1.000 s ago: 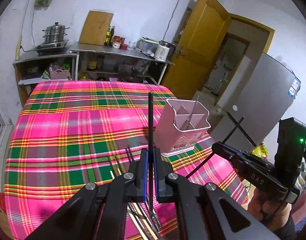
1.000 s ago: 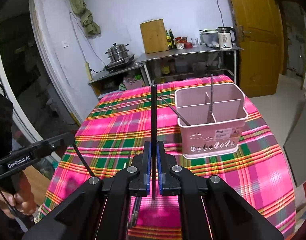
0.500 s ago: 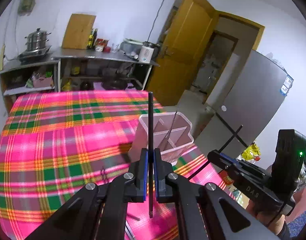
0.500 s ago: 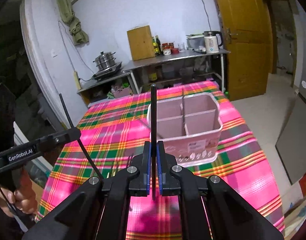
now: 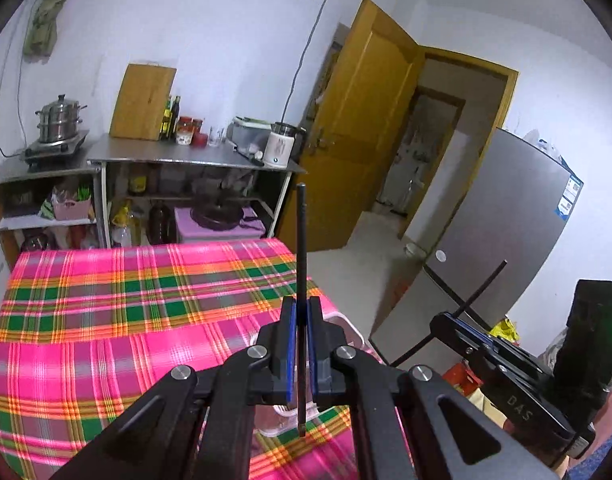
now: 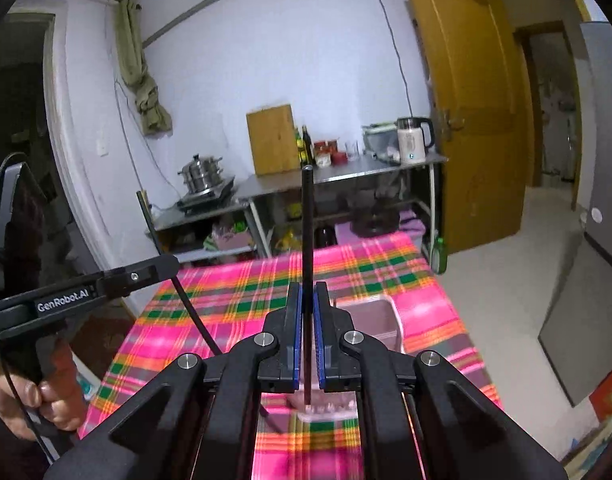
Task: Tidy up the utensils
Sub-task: 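Lift the black chopsticks with both tools and carry them over the basket, then lower the chopsticks into the pink basket and open both tools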
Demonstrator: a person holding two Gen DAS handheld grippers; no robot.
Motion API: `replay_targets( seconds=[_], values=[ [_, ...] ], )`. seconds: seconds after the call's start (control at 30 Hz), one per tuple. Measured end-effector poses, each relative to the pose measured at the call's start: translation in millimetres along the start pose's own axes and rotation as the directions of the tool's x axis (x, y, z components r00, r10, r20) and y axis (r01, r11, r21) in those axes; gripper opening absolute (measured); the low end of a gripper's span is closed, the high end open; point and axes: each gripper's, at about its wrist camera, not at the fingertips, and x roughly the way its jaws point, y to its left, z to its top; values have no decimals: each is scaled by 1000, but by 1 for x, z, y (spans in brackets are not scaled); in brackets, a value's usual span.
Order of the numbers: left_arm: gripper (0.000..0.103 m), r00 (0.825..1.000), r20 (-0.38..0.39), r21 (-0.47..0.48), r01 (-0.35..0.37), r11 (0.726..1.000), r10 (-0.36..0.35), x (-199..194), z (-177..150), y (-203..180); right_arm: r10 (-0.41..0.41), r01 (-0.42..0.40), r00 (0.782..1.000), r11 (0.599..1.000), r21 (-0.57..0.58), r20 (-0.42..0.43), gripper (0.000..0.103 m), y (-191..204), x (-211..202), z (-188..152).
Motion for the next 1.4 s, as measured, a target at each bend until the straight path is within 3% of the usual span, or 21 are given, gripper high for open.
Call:
replay_targets(
  seconds=[0.3, 0.7, 1.03, 1.4],
  values=[
    [5, 1000, 0, -10, -10, 1000, 10, 40, 4, 9, -6, 6, 1000, 1000, 21, 5, 5, -9, 30, 13],
    [5, 998, -66, 16, -24, 1000, 25, 79, -34, 21, -16, 20, 993, 999, 26, -120, 5, -14, 81, -28],
    [8, 997, -77, 32, -29, 999, 31, 76, -43, 22, -12, 24, 982, 998, 62, -188, 6, -24, 97, -47],
    [14, 999, -17, 34, -41, 999, 42, 35, -43, 24, -34, 44, 990, 997, 68, -137, 15, -27, 66, -44]
  ],
)
